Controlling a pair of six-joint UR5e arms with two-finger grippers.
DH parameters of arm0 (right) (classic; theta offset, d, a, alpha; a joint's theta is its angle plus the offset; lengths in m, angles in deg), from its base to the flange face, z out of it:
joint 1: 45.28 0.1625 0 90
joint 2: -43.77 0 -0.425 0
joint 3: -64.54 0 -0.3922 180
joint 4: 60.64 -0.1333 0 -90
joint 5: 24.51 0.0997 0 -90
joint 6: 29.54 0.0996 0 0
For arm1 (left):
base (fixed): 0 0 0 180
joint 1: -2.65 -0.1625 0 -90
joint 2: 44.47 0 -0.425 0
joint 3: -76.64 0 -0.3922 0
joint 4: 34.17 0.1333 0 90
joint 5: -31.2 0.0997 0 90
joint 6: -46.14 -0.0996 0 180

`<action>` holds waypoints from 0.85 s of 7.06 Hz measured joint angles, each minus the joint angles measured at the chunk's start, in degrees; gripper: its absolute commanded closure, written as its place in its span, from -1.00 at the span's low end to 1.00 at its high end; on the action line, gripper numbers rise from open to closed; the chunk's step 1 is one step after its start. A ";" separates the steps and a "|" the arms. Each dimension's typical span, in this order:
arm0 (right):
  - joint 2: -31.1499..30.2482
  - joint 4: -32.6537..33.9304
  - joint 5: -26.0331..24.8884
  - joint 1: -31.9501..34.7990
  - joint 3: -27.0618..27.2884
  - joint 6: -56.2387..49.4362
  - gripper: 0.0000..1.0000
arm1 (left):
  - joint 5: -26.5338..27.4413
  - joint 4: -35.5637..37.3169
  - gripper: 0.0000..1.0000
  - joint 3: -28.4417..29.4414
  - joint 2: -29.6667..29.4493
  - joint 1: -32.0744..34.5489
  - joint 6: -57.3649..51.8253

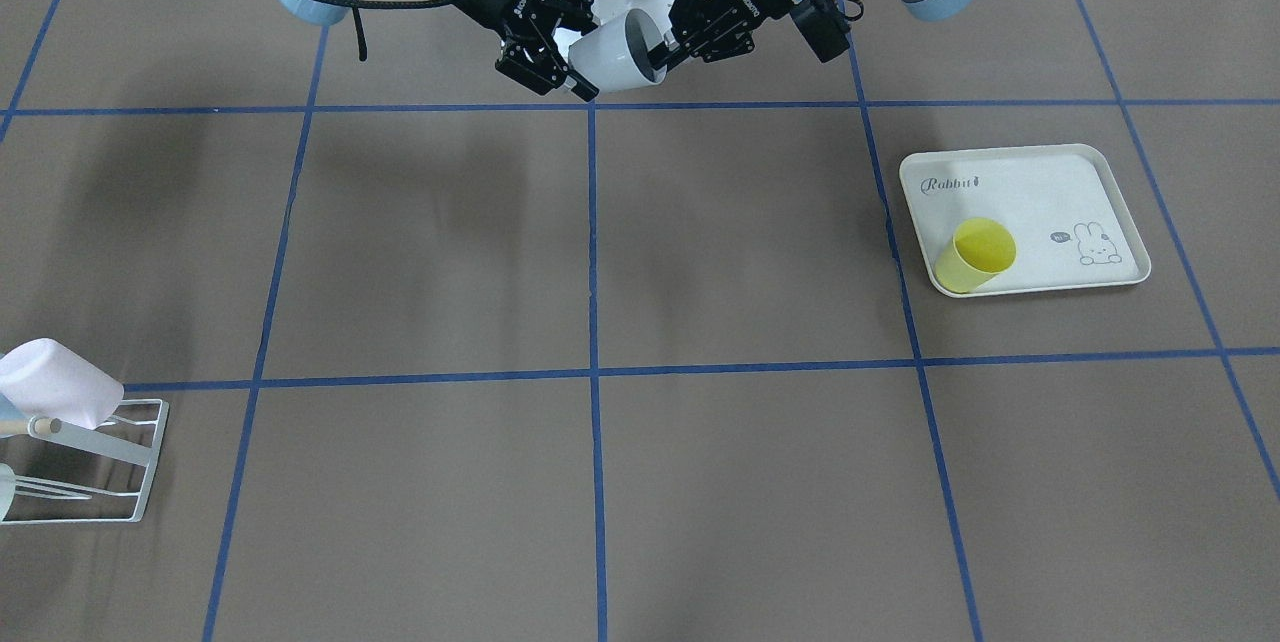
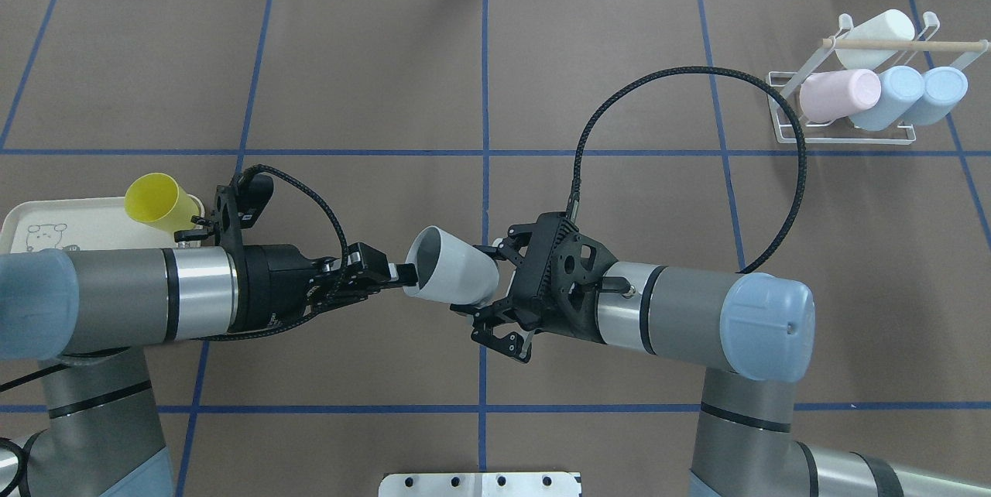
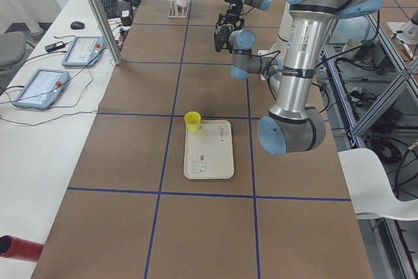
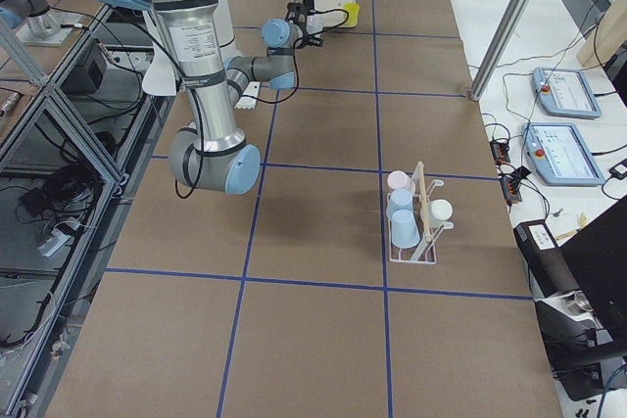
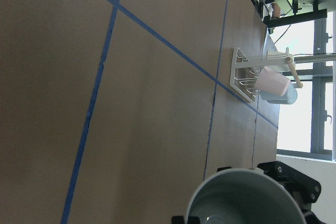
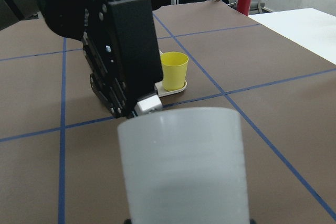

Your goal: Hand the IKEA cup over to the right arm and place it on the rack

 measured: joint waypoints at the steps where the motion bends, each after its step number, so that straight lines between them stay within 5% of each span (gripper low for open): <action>1: -0.20 -0.06 -0.02 0.01 0.12 0.00 0.81 | -0.01 0.00 -1.00 -0.13 -0.01 0.16 -0.26; 3: -0.61 -0.07 0.01 0.14 0.18 0.00 1.00 | -0.33 0.00 -1.00 -0.51 0.65 1.11 -0.63; 6: -1.01 4.52 0.10 2.66 0.44 0.04 1.00 | -1.51 0.02 -1.00 -0.94 7.39 4.57 -6.33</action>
